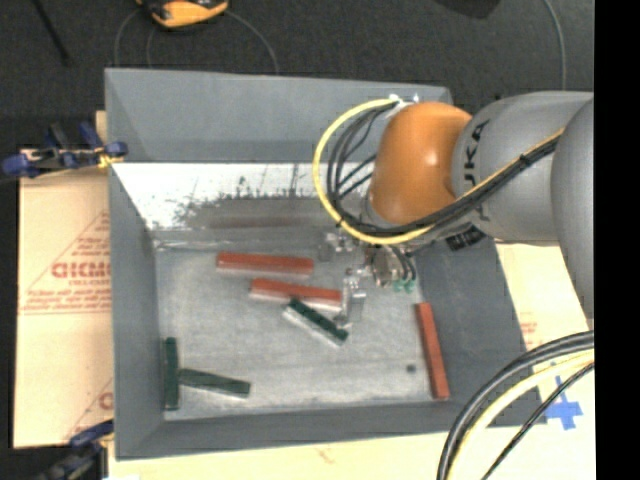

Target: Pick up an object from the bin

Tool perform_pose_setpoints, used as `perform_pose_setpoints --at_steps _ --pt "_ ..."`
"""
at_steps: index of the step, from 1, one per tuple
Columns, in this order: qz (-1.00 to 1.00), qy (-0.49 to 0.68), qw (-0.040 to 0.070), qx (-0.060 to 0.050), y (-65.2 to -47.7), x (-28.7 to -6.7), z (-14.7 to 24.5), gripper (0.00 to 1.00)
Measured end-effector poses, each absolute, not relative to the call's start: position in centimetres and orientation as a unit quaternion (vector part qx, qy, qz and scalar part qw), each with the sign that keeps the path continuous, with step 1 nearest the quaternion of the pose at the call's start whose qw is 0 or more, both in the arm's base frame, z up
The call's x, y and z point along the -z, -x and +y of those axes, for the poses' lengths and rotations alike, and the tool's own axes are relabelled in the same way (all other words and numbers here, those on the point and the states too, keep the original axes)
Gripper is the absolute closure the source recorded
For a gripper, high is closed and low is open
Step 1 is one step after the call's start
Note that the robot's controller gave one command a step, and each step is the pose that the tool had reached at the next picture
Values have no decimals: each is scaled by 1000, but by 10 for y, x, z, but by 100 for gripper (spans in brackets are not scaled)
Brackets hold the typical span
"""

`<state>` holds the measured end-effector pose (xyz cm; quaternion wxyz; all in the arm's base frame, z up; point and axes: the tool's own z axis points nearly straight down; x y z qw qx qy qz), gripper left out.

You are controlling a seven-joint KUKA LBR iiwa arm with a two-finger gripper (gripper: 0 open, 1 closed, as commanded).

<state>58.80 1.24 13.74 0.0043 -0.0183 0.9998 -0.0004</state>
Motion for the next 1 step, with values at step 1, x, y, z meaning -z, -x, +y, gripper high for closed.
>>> perform_pose_setpoints --at_steps 1 --pt "996 -91 2 0 -592 -98 30 0"
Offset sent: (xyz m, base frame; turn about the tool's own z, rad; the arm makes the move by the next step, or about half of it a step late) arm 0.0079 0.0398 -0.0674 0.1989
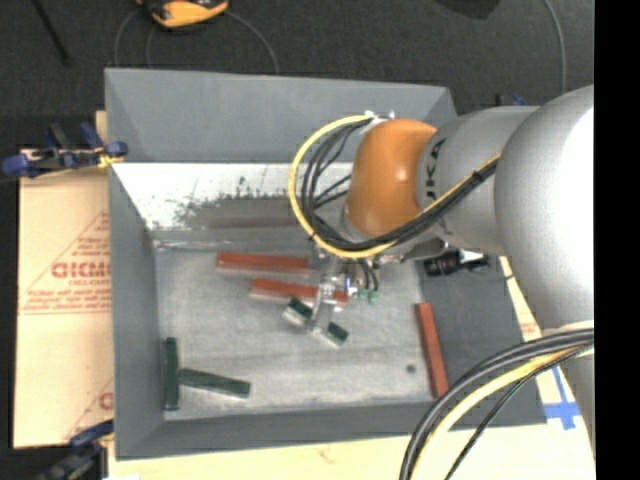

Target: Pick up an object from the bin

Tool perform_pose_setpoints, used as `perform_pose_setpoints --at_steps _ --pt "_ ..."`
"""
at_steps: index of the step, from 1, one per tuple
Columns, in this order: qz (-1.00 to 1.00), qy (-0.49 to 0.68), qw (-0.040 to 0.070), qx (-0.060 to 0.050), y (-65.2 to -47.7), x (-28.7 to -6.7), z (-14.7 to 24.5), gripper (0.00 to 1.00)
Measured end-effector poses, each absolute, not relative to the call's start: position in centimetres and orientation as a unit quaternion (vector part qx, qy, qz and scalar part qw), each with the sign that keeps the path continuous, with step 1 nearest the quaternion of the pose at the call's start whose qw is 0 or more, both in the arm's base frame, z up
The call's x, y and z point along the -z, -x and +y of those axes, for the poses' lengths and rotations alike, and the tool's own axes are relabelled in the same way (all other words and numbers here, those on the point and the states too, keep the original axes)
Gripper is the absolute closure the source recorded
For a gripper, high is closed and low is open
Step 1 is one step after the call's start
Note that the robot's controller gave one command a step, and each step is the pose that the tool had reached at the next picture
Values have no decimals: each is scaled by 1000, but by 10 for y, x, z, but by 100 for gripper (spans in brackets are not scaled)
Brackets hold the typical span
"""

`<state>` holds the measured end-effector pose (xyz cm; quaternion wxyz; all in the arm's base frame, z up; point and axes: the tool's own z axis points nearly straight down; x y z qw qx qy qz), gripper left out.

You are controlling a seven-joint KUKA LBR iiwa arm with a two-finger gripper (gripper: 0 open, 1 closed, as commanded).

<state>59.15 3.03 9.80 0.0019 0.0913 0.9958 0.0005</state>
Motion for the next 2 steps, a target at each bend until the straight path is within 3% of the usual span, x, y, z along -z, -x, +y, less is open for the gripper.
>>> perform_pose_setpoints --at_steps 1,2 --pt "997 -81 3 1 -599 -74 49 100" --pt "997 -81 3 1 -599 -74 49 100"
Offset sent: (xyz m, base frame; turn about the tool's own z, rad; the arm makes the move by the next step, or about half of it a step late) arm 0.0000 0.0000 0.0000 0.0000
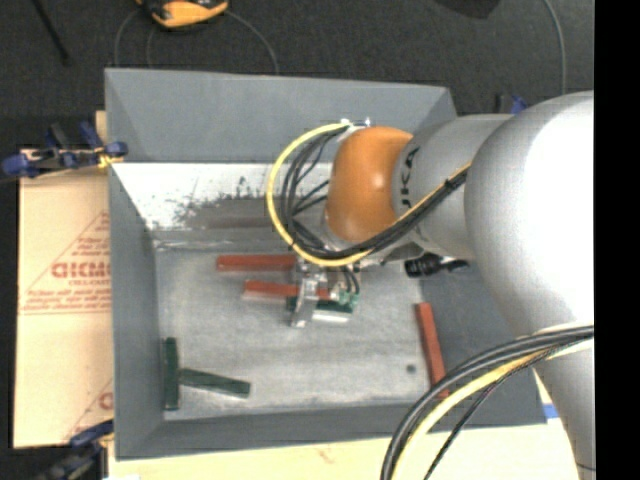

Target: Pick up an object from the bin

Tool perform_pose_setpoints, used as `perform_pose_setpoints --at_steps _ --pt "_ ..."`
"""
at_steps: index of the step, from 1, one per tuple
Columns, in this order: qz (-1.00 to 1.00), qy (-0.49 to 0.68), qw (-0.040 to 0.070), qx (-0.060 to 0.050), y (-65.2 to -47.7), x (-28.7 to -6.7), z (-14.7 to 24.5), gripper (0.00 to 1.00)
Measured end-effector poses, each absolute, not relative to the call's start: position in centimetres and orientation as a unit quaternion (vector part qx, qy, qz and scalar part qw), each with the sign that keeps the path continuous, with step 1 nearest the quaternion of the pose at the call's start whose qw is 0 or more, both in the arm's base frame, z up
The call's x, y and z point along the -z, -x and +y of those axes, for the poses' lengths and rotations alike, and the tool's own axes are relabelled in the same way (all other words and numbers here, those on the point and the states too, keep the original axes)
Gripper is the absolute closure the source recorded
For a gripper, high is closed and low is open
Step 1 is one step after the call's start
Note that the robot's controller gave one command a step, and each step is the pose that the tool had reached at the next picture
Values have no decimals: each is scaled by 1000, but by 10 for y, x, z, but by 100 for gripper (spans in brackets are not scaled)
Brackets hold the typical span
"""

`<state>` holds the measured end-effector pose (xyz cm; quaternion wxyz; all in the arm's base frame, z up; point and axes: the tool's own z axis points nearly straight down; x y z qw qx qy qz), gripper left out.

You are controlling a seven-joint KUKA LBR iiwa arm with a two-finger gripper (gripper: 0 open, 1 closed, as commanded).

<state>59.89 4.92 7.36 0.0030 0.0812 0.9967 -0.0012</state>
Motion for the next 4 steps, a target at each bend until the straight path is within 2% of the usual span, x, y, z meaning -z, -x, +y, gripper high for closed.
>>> perform_pose_setpoints --at_steps 1,4 --pt "997 -81 3 1 -598 -77 49 100" --pt "997 -80 2 0 -598 -109 50 100"
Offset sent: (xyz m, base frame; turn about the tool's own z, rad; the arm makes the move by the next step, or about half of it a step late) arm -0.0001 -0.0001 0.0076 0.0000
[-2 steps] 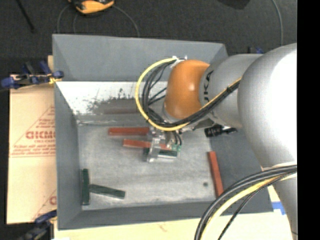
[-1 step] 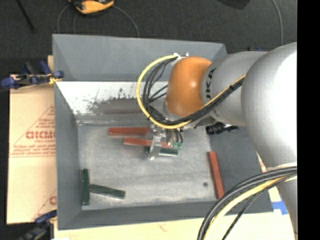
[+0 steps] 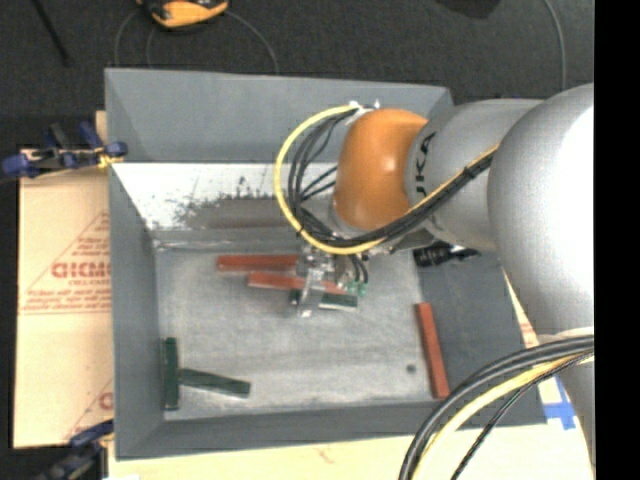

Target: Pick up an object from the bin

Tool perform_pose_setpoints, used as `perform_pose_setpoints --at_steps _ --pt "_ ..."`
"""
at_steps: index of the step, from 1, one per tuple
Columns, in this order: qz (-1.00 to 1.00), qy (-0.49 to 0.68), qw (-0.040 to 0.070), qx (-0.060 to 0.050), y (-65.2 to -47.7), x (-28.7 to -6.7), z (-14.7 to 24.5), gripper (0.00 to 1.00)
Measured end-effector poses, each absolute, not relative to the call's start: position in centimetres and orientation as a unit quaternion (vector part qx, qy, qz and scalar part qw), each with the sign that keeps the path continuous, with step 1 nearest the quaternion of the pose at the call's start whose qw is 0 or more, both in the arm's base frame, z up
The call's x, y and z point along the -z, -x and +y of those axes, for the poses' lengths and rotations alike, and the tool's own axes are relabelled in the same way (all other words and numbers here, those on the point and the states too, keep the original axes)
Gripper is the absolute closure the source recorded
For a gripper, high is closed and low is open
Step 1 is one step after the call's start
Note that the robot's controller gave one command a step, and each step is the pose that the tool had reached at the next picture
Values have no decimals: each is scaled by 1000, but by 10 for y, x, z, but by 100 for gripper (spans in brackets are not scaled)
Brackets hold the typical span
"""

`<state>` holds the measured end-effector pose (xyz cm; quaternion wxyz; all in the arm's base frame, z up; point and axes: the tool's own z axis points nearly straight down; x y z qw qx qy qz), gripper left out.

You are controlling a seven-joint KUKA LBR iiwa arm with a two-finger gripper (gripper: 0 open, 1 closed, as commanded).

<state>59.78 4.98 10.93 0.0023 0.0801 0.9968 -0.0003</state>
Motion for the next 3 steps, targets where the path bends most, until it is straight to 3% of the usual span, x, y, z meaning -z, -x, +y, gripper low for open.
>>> perform_pose_setpoints --at_steps 3 --pt "997 -79 2 0 -598 -145 49 100"
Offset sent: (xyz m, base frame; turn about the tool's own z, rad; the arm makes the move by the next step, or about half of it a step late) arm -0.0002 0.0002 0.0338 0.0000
